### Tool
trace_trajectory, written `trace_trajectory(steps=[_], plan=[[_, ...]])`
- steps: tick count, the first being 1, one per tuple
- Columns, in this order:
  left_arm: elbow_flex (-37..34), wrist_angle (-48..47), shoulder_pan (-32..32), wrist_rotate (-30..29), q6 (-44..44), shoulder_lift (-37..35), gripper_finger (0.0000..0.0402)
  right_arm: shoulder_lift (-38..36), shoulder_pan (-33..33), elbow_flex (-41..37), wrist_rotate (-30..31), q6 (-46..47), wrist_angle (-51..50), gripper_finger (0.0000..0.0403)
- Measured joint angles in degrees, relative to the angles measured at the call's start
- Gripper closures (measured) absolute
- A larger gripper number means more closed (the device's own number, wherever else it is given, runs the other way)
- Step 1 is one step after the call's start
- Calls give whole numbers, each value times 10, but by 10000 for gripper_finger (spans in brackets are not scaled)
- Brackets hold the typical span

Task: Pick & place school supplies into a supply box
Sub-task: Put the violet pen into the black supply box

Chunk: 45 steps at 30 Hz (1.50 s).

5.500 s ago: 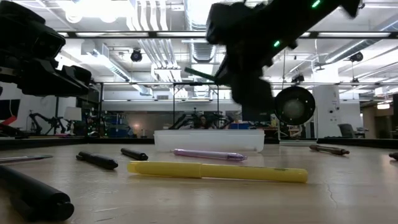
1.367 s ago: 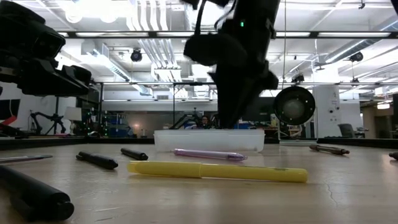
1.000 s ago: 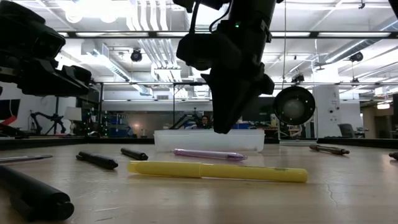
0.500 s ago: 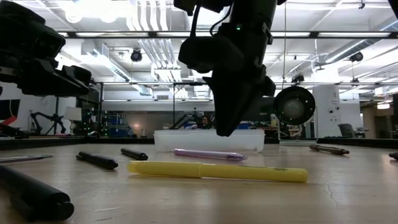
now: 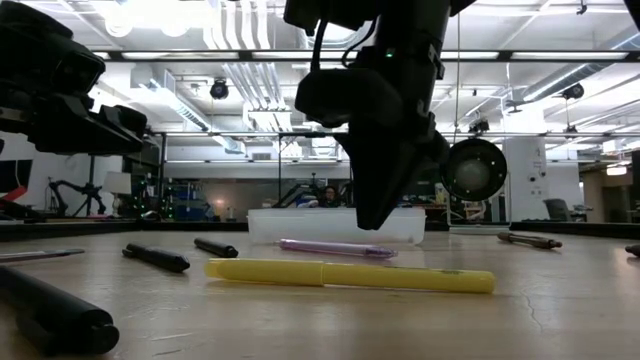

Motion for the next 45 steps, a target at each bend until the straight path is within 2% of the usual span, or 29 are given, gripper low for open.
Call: trace_trajectory(steps=[10,16,21,27,30,37,45], plan=[[0,0,0,0,0,0,348,7,0,-1,-2,0,8,346],[0,0,0,0,0,0,348,34,-1,1,-67,-14,34,346],[0,0,0,0,0,0,348,37,-5,1,-73,-22,35,346],[0,0,0,0,0,0,348,37,-5,1,-73,-133,32,347],[0,0,0,0,0,0,348,37,-5,1,-70,-160,29,347],[0,0,0,0,0,0,348,38,-7,2,-69,-163,17,383],[0,0,0,0,0,0,348,40,-9,27,-39,-162,-29,387]])
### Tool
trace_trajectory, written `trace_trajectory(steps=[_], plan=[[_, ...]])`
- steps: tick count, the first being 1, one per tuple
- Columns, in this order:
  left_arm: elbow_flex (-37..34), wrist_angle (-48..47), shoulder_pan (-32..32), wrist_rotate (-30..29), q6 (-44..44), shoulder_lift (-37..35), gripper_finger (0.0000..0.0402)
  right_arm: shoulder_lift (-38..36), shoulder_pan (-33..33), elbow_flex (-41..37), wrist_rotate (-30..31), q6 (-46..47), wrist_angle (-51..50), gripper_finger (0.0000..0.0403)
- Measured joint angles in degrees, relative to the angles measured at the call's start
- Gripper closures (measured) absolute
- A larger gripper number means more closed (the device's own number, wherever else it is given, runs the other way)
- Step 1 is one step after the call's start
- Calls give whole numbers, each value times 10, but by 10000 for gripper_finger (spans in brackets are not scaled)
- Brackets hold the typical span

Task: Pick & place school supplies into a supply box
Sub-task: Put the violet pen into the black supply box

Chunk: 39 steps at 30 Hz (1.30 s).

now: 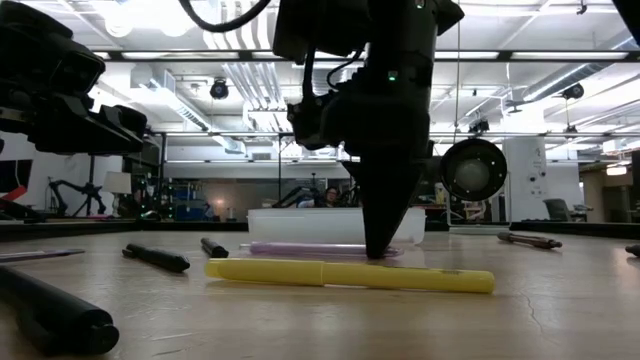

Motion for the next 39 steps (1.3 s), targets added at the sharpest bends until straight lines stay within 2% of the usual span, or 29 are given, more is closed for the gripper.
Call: trace_trajectory(steps=[5,11,19,28,39], plan=[[0,0,0,0,0,0,348,-4,0,20,53,11,-47,388],[0,0,0,0,0,0,348,-5,4,42,85,-13,-57,389],[0,0,0,0,0,0,348,-7,11,68,179,-39,-86,389],[0,0,0,0,0,0,348,-8,10,67,301,-40,-129,390],[0,0,0,0,0,0,348,-8,10,65,422,-30,-177,390]])
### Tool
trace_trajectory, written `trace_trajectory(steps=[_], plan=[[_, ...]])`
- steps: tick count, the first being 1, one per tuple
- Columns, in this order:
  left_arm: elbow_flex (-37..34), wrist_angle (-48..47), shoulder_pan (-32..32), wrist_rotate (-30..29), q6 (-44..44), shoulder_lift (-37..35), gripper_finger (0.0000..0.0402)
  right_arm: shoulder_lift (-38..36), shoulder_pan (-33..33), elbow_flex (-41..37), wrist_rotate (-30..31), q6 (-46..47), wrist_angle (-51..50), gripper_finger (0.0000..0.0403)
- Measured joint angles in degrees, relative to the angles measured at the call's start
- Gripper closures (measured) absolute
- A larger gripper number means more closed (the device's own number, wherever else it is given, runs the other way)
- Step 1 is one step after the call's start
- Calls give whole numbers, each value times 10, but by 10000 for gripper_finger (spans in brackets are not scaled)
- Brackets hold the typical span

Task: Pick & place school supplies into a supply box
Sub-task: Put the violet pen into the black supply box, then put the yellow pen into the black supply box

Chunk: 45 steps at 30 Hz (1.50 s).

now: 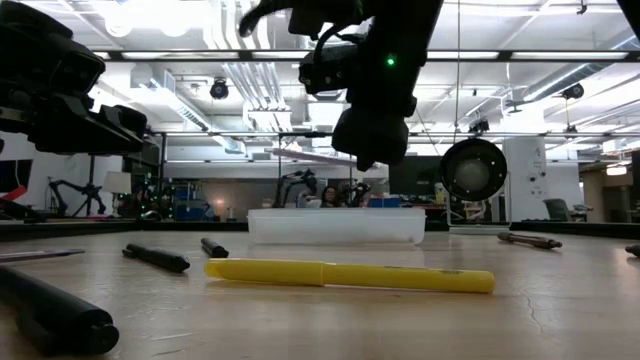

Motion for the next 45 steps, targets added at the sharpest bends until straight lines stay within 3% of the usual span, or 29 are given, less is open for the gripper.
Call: trace_trajectory(steps=[4,17,30,45], plan=[[0,0,0,0,0,0,348,0,0,-3,1,2,0,381],[0,0,0,0,0,0,348,0,-2,-9,1,34,-1,297],[0,0,0,0,0,0,348,0,0,-7,-8,32,2,300],[0,0,0,0,0,0,348,0,8,35,-214,43,3,317]])
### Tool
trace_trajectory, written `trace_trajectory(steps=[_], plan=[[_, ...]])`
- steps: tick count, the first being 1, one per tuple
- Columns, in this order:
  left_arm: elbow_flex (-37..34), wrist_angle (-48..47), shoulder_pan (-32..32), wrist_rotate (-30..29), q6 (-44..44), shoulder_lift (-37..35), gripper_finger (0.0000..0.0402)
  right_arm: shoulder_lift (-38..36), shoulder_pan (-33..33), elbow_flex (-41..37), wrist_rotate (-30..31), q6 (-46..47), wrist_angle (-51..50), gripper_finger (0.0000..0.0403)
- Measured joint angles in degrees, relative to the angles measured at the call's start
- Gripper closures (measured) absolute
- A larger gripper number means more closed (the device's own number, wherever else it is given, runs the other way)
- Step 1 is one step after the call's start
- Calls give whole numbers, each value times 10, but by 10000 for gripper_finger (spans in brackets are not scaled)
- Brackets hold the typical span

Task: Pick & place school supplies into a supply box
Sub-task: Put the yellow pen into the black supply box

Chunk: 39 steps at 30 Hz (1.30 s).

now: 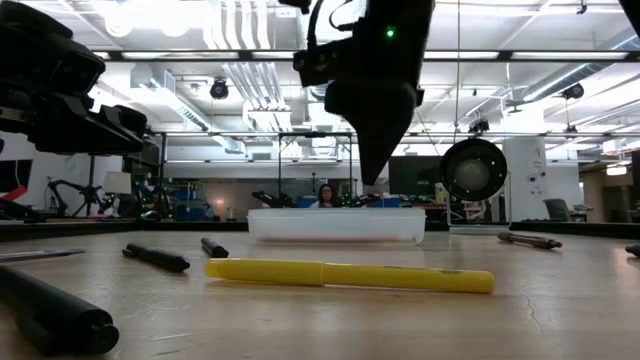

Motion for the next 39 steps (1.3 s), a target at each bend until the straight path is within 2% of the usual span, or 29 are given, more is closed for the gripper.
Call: trace_trajectory(steps=[7,14,22,30,39], plan=[[0,0,0,0,0,0,348,0,15,3,-61,4,2,321],[0,0,0,0,0,0,348,0,46,3,-64,7,4,317],[0,0,0,0,0,0,348,0,87,3,-65,78,20,328],[0,0,0,0,0,0,348,1,94,3,-168,101,74,327],[0,0,0,0,0,0,348,6,100,3,-194,94,128,333]])
